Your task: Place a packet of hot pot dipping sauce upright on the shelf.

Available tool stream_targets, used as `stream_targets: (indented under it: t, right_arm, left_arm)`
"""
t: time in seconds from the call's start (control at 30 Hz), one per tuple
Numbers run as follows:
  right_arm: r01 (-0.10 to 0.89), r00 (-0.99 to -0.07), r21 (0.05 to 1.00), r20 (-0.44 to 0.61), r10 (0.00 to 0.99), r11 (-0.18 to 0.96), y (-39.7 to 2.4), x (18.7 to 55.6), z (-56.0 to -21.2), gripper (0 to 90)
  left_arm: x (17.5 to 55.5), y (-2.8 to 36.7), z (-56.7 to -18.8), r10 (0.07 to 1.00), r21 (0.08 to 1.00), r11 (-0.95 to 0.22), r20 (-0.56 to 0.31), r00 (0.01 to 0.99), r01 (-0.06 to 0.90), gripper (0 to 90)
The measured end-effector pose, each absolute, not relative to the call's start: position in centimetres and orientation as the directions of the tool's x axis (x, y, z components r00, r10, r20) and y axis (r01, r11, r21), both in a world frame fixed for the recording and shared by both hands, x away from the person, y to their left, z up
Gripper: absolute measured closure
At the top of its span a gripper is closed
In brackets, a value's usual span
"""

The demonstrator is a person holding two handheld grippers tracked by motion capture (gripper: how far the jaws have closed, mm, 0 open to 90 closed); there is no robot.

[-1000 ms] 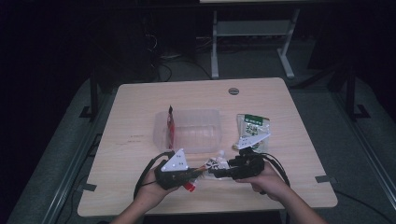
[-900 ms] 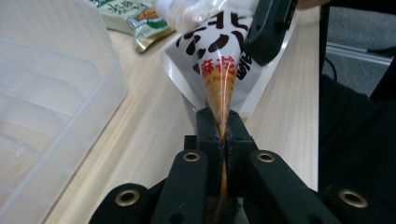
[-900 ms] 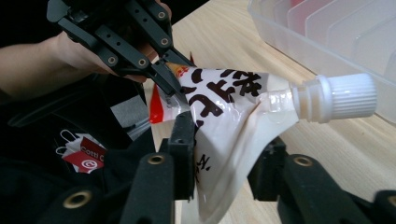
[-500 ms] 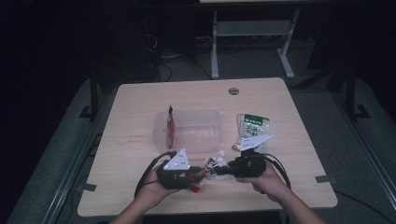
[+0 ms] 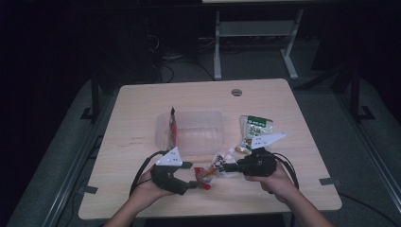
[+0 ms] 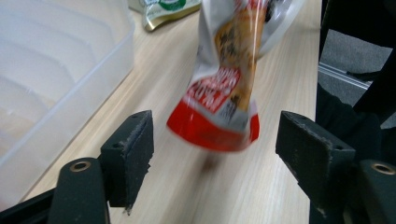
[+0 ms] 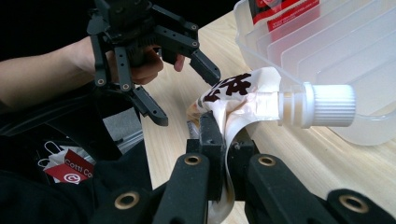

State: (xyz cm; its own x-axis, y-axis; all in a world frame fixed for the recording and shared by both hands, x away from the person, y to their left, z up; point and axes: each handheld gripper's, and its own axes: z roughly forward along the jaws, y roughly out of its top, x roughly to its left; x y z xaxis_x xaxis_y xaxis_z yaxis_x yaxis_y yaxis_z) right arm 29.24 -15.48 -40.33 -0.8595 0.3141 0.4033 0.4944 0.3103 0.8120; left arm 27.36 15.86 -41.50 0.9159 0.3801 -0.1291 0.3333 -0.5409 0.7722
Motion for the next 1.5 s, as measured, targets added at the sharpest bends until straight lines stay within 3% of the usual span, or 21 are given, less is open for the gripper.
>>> stream_targets:
  t: [0.87, 1.5]
  right_arm:
    - [0.443, -0.869, 0.851, 0.329, 0.370, 0.283, -16.5, 29.8, -36.9, 88.6]
    - [0.441, -0.836, 0.860, 0.289, 0.466, 0.257, -15.8, 33.1, -34.1, 88.7]
  left_arm:
    - [27.8, 16.9, -42.1, 0.393, 0.744, -0.567, -0.134, 0.910, 0.354, 21.8]
    - [27.8, 17.0, -42.2, 0.393, 0.737, -0.574, -0.134, 0.910, 0.357, 20.1]
